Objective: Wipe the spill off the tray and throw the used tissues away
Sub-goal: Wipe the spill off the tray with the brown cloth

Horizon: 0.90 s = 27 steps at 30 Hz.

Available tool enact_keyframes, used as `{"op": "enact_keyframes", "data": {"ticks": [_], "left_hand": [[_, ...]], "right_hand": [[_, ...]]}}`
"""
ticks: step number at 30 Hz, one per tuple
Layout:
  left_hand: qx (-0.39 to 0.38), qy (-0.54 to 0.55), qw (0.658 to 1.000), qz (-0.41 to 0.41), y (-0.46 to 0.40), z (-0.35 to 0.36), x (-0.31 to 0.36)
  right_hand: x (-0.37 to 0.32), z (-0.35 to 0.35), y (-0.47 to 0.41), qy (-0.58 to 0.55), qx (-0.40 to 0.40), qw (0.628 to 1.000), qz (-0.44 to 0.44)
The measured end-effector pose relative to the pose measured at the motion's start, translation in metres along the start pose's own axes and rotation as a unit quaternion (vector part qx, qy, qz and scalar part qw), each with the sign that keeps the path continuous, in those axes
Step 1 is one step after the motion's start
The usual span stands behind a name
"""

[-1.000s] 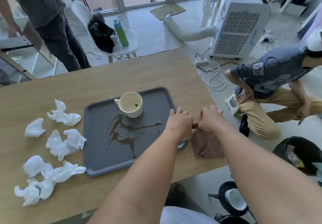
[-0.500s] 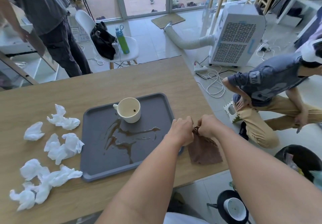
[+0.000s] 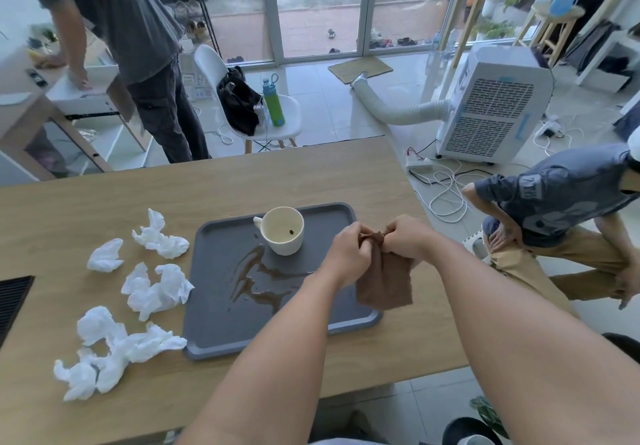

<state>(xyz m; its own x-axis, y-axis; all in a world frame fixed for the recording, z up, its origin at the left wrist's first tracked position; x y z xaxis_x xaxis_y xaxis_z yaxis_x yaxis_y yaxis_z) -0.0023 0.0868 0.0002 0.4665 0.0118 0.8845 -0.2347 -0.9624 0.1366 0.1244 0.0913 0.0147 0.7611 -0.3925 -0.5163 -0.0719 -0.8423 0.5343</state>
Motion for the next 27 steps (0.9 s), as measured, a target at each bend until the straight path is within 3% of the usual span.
{"op": "enact_keyframes", "data": {"ticks": [6,14,23,27], "left_hand": [[0.056,0.057,0.994,-0.074,0.013,-0.053,-0.04],[0.084,0.012,0.986,-0.14,0.05,-0.093,-0.092],[0.129,-0.065,0.983,-0.112,0.056,-0.102,-0.101],[0.16,-0.126,0.978,-0.051,0.061,-0.117,-0.104]], "right_hand": [[-0.031,0.036,-0.008,-0.069,-0.059,0.996,-0.009],[-0.06,0.088,-0.017,0.01,-0.051,0.997,-0.06],[-0.067,0.104,-0.024,0.045,0.049,0.991,-0.113],[-0.06,0.105,-0.026,0.064,0.085,0.986,-0.125]]}}
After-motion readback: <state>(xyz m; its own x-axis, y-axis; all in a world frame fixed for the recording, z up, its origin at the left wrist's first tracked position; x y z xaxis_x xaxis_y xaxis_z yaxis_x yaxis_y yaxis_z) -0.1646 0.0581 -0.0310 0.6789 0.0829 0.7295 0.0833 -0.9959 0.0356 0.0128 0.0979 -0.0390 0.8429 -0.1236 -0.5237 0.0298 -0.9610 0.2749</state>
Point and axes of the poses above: each hand's wrist, its own y-axis away from the middle knuckle, its own z-axis out of the palm, x = y × z, the point moved 9 cm from there along -y, towards the middle knuckle, and after that the axes turned 1 degree about z, right-handed, at the moved point
